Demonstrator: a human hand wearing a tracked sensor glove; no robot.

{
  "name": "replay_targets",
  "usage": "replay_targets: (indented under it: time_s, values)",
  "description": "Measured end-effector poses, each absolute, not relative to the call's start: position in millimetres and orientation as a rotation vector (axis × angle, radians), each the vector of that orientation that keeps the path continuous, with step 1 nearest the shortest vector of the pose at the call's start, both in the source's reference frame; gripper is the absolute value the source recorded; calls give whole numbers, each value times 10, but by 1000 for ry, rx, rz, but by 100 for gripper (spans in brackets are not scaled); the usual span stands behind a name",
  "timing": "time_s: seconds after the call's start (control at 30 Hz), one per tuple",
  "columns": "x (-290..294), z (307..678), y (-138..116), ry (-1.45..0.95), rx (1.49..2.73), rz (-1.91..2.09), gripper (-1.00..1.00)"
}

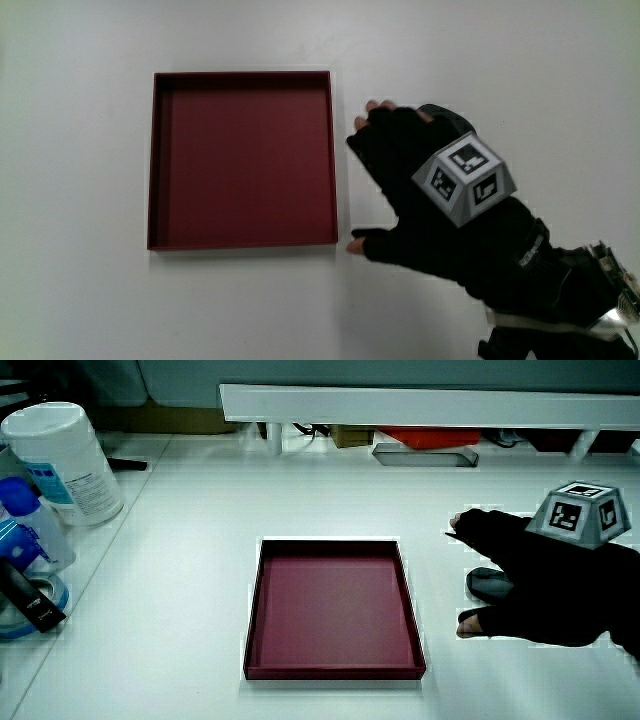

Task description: Pick mouse from desk

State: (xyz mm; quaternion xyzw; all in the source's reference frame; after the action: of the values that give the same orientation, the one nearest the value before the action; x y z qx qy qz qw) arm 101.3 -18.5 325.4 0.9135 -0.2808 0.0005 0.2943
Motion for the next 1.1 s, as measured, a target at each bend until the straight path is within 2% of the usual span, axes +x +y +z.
replay_targets:
  time_s: [0.1,0.4,0.7,1.1]
  values:
    - [1093,3199,-293,-709,2483,-4,0]
    - [1421,3433,-625,-527,2474,37,0]
    - [1760,3827,-906,-363,2381,119,0]
    - [2043,4383,-1106,-166,2223,79,0]
